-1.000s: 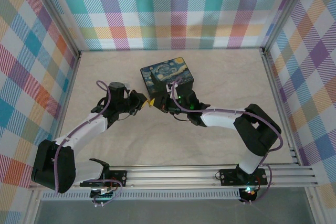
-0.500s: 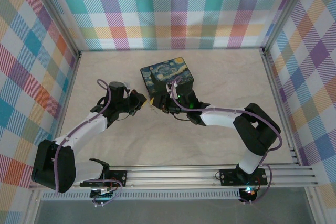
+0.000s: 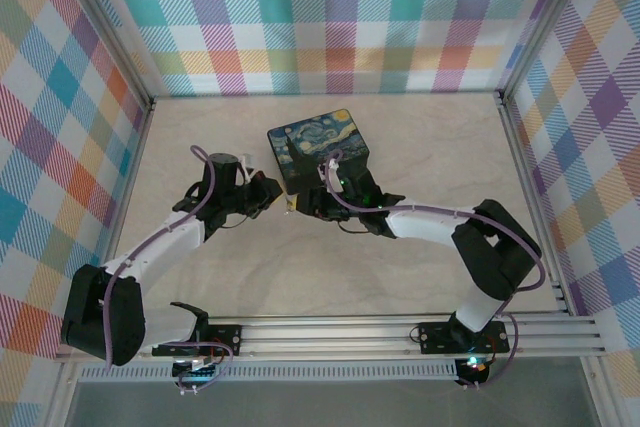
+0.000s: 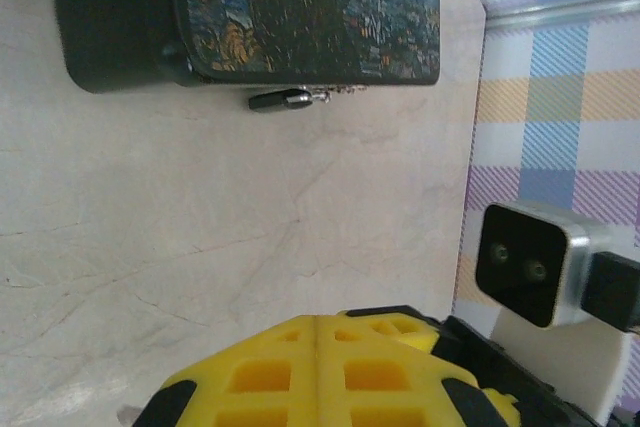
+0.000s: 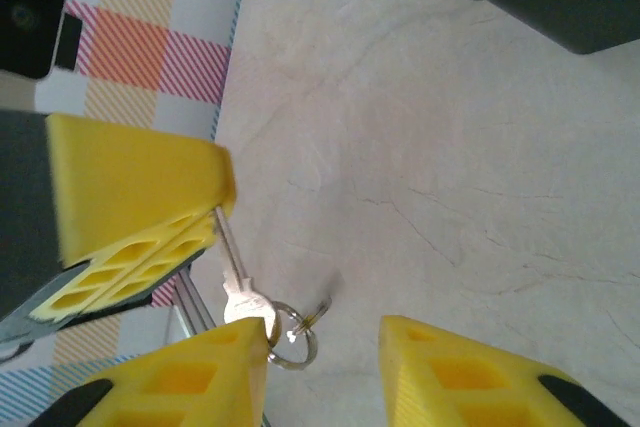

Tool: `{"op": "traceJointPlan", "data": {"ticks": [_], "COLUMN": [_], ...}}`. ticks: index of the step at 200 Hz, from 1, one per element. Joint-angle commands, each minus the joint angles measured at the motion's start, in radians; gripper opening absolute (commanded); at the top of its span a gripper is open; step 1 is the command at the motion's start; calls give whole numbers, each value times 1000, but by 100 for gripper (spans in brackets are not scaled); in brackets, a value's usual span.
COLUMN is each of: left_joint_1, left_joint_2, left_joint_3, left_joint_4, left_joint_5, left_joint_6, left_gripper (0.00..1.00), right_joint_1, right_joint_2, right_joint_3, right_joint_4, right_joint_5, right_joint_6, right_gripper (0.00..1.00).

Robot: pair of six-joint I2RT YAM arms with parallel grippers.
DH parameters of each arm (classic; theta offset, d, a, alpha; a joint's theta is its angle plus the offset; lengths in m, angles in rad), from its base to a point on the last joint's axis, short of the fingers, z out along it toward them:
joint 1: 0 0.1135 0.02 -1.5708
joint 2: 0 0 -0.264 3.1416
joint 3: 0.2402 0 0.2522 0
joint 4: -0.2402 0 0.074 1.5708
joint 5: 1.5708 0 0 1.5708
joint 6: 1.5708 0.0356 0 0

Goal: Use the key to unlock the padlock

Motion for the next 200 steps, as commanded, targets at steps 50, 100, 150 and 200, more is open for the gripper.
{"op": "traceJointPlan", "data": {"ticks": [50,100,150,200], "left_joint_1": [-15,-20,-22,-22], "left_joint_2": [44,38,34,29], "left_joint_3": [36,44,42,47], "left_joint_4": [58,68,76,73], "left_joint_5": [100,136,153,164], "left_joint_6": [73,70,64,58], "left_gripper": [0,0,0,0], "right_joint_1": [-31,-46,-49,-59], "right_joint_2": [-84,-70,-37,-26], "right_joint_3": [6,5,13,5], "right_joint_4": [-35,-40,-33,-5], "right_joint_5": [-106,-145,-179,-206], "right_joint_6": [-193,-239,-252,-250], "right_gripper": [44,50,52,52]}}
